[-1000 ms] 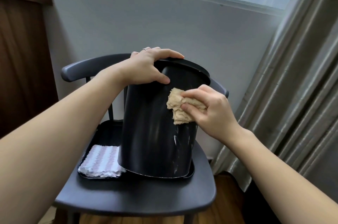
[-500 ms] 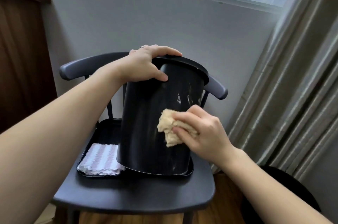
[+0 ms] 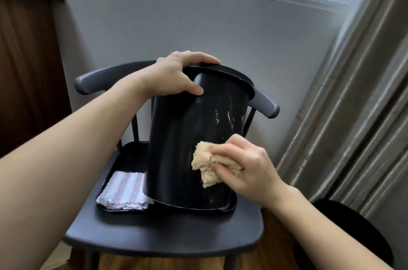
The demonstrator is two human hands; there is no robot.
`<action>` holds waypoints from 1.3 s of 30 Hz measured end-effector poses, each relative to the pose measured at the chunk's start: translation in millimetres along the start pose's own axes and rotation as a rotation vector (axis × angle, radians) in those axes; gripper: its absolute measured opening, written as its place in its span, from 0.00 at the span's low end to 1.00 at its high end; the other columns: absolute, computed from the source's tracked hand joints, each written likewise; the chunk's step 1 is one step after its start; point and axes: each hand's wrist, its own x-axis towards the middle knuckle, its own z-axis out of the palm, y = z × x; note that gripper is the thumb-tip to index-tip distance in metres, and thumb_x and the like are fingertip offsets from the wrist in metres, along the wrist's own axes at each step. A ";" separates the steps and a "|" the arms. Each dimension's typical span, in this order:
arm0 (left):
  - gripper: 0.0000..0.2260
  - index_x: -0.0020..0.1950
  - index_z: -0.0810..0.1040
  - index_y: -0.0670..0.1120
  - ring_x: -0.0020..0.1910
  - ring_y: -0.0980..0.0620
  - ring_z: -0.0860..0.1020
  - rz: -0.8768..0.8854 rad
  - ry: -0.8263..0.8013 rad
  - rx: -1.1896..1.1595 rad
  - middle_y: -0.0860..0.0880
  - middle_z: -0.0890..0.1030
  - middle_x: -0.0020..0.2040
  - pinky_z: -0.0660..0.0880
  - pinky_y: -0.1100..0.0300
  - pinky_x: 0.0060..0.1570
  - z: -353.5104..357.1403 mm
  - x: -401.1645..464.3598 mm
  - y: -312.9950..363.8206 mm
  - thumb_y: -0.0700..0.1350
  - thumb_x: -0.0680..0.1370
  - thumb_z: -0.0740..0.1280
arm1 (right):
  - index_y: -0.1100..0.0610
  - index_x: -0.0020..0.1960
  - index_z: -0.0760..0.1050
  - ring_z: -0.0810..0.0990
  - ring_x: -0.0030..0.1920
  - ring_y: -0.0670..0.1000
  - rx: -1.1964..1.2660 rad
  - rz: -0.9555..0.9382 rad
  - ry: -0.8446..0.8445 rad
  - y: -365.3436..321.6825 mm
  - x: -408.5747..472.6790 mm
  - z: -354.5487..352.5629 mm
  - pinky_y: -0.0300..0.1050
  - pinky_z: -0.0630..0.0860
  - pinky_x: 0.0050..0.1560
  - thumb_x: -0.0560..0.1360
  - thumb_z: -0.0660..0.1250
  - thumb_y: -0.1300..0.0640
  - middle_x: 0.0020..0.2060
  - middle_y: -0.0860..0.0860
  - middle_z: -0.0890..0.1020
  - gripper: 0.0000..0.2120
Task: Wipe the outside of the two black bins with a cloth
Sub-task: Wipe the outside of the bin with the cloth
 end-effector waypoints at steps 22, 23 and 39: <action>0.31 0.61 0.73 0.78 0.72 0.45 0.70 0.027 0.020 -0.026 0.63 0.76 0.67 0.66 0.43 0.74 0.9 6.8 -9.7 0.51 0.64 0.74 | 0.55 0.54 0.83 0.80 0.41 0.50 -0.032 0.152 0.177 1.3 4.1 0.5 0.51 0.79 0.42 0.73 0.74 0.56 0.44 0.48 0.78 0.10; 0.31 0.61 0.73 0.78 0.72 0.44 0.70 0.025 0.018 -0.027 0.62 0.76 0.67 0.66 0.43 0.74 0.8 7.1 -10.1 0.52 0.64 0.74 | 0.54 0.54 0.83 0.80 0.41 0.49 -0.031 0.180 0.207 1.5 6.3 1.1 0.49 0.79 0.42 0.73 0.73 0.55 0.44 0.48 0.78 0.10; 0.31 0.61 0.75 0.77 0.71 0.49 0.72 0.026 0.028 -0.028 0.66 0.78 0.64 0.63 0.43 0.76 -0.4 5.2 -8.5 0.51 0.63 0.74 | 0.56 0.56 0.83 0.79 0.40 0.48 0.014 0.114 0.182 6.3 -23.6 13.9 0.47 0.78 0.40 0.74 0.73 0.56 0.44 0.49 0.78 0.11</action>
